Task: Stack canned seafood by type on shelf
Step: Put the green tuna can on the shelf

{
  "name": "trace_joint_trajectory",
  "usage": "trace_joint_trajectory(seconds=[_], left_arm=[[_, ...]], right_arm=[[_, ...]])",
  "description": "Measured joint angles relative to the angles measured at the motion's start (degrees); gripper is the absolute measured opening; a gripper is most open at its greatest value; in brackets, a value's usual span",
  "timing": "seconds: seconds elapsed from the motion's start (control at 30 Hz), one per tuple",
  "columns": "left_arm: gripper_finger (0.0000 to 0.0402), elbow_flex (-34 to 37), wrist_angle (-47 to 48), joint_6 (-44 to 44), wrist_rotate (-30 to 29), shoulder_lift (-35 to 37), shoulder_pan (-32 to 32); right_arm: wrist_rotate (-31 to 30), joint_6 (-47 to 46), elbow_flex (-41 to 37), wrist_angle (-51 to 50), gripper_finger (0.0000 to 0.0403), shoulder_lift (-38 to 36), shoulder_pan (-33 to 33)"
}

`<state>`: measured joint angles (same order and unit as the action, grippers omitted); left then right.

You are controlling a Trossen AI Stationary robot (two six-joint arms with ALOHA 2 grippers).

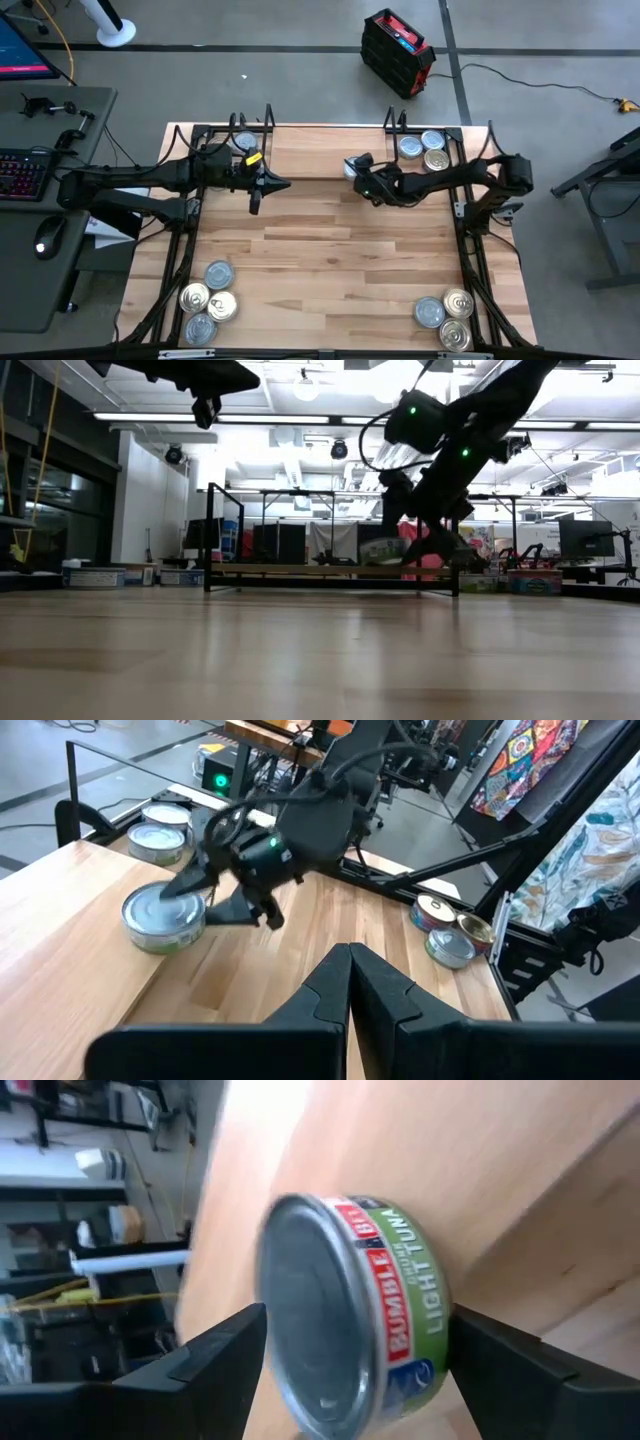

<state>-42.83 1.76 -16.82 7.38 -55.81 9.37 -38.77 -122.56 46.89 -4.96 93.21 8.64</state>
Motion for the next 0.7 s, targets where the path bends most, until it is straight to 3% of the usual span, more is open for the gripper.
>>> trace_joint_trajectory(seconds=[0.4, 0.5, 0.7], left_arm=[[0.0001, 0.0, 0.2, 1.5, 0.0, 0.0, 0.0], [0.0001, 0.0, 0.2, 1.6, 0.0, 0.0, 0.0], [0.0001, 0.0, 0.2, 1.6, -3.1, 0.0, 0.0]], right_arm=[[-2.7, 0.0, 0.0, -3.1, 0.0286, -3.4, 0.4], [-0.6, 1.4, 0.0, -7.0, 0.0286, -3.4, 1.2], [-4.5, -5.1, 0.0, -8.3, 0.0286, -3.7, 1.5]])
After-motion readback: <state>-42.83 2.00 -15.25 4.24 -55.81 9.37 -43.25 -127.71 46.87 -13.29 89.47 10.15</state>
